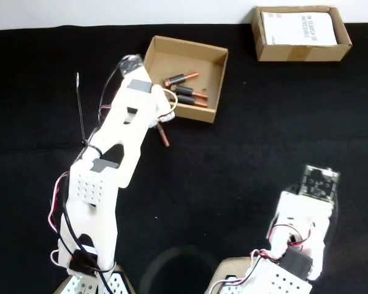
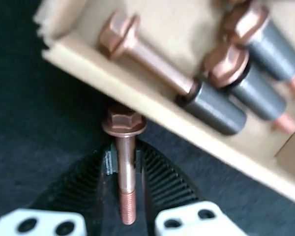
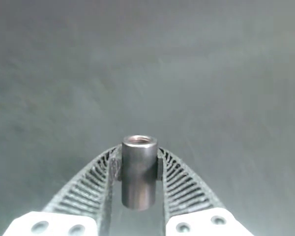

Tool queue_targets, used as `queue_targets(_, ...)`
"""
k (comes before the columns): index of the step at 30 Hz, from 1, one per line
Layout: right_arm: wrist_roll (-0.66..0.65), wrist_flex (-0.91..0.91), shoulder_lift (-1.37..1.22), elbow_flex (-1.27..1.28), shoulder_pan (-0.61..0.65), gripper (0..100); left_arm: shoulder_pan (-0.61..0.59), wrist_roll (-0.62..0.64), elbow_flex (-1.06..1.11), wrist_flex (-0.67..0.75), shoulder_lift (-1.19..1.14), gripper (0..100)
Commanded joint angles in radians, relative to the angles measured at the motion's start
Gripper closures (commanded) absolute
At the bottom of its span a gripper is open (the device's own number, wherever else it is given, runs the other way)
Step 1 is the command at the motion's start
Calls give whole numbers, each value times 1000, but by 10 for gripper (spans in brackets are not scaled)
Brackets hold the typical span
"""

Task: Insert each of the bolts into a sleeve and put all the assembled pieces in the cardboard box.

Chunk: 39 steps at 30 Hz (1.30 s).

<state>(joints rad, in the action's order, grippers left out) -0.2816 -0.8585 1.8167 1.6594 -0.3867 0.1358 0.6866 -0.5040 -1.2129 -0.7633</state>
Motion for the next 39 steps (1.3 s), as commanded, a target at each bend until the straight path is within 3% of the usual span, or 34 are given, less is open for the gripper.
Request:
queue_targets(1, 0, 102, 16, 142, 124, 992, 35, -107, -107, -107, 108, 992)
queue_targets(3, 2, 145, 16, 142, 186, 992, 58, -173, -156, -169, 154, 992)
queue_targets(6, 103, 180, 16, 139, 268, 992, 85, -242, -209, -288, 234, 992)
queue_targets(9, 193, 182, 13, 93, 335, 992, 99, -262, -239, -419, 331, 992)
queue_targets(14, 210, 177, 8, -4, 432, 992, 81, -261, -214, -548, 519, 992)
queue_targets(19, 210, 176, 7, -67, 521, 992, 45, -264, -101, -549, 812, 992)
queue_targets(26, 210, 39, 5, -159, 668, 992, 50, -430, 88, -548, 1218, 992)
queue_targets(34, 210, 35, 5, -156, 680, 992, 44, -431, 437, -535, 1492, 992)
queue_targets(39, 210, 33, 5, -154, 680, 992, 42, -465, 688, -414, 1695, 992)
